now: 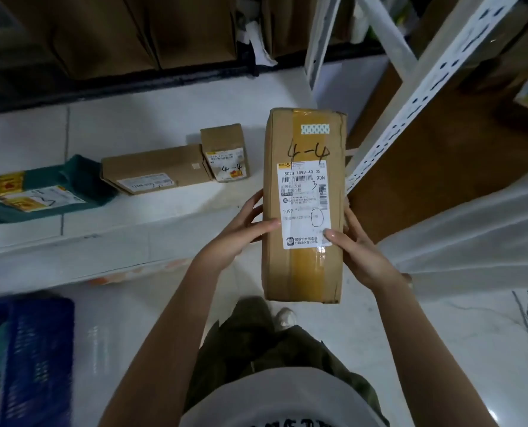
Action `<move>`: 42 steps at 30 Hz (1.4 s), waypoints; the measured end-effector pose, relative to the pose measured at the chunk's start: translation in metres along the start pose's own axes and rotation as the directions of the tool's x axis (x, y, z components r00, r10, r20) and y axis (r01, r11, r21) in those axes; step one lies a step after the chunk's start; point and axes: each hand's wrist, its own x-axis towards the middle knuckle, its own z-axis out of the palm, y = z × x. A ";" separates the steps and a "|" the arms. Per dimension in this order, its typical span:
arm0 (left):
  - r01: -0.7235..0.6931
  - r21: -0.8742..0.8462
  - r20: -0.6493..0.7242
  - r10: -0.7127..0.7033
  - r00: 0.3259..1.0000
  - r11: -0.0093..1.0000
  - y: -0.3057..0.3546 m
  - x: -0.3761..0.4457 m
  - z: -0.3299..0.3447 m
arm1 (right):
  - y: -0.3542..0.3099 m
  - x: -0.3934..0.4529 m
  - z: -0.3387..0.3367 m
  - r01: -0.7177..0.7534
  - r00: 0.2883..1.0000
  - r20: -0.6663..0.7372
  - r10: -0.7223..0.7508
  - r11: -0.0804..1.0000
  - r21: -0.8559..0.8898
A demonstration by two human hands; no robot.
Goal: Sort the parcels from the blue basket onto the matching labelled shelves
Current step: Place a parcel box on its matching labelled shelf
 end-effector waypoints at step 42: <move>-0.111 0.490 -0.205 0.238 0.949 0.865 0.163 0.114 -0.079 | -0.153 0.174 -0.025 0.260 0.959 0.078 -0.272 0.740 -0.620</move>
